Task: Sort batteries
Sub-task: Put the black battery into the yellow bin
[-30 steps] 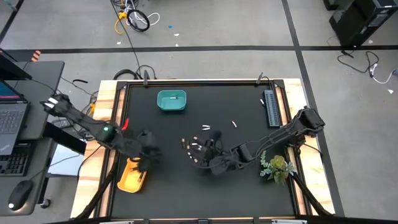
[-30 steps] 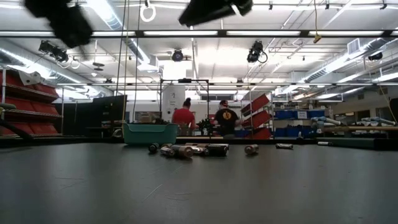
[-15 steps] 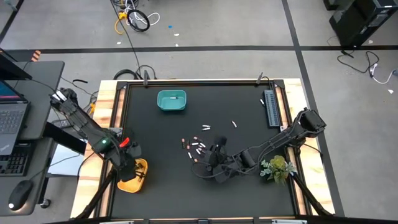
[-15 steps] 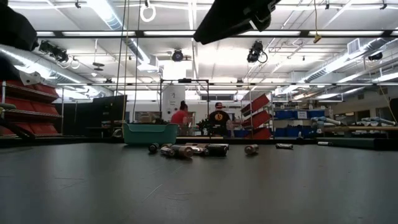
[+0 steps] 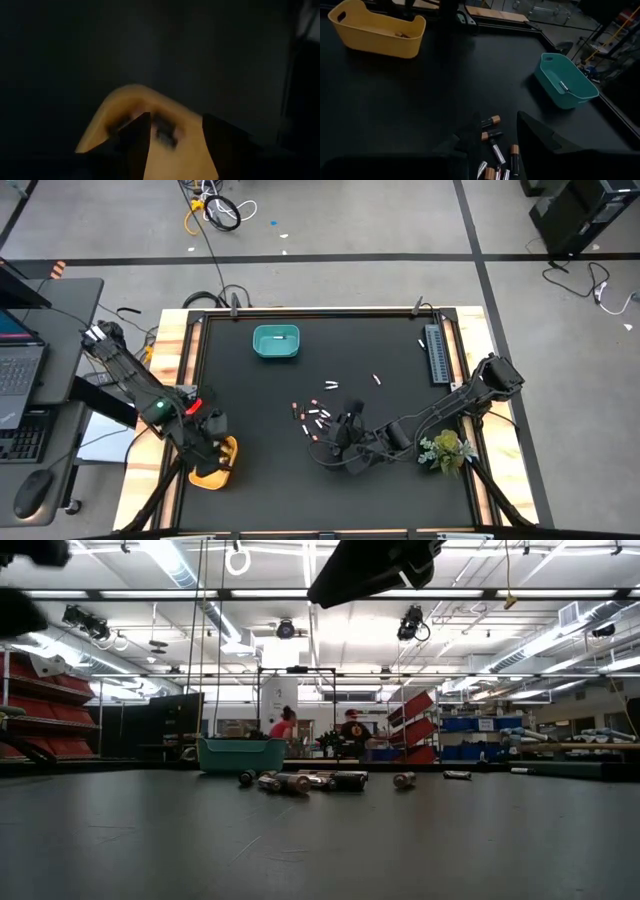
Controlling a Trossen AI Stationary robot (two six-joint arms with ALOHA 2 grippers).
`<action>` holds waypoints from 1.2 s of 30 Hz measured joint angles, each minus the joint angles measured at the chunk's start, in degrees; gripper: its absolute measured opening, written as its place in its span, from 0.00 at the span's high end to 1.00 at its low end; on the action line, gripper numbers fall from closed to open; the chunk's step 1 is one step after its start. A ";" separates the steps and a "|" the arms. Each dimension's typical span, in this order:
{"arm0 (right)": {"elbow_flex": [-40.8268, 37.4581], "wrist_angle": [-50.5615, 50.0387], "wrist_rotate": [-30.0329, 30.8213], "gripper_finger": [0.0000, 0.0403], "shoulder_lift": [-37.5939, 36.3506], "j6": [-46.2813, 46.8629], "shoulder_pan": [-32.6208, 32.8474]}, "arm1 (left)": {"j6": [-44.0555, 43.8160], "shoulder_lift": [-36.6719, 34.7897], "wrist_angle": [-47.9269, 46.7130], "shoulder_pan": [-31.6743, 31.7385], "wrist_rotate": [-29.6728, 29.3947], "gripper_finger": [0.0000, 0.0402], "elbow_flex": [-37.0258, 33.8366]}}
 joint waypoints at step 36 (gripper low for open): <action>-29.21 41.64 20.97 0.73 0.04 -1.90 7.34 | 42.59 33.30 39.10 35.95 -2.85 0.37 0.05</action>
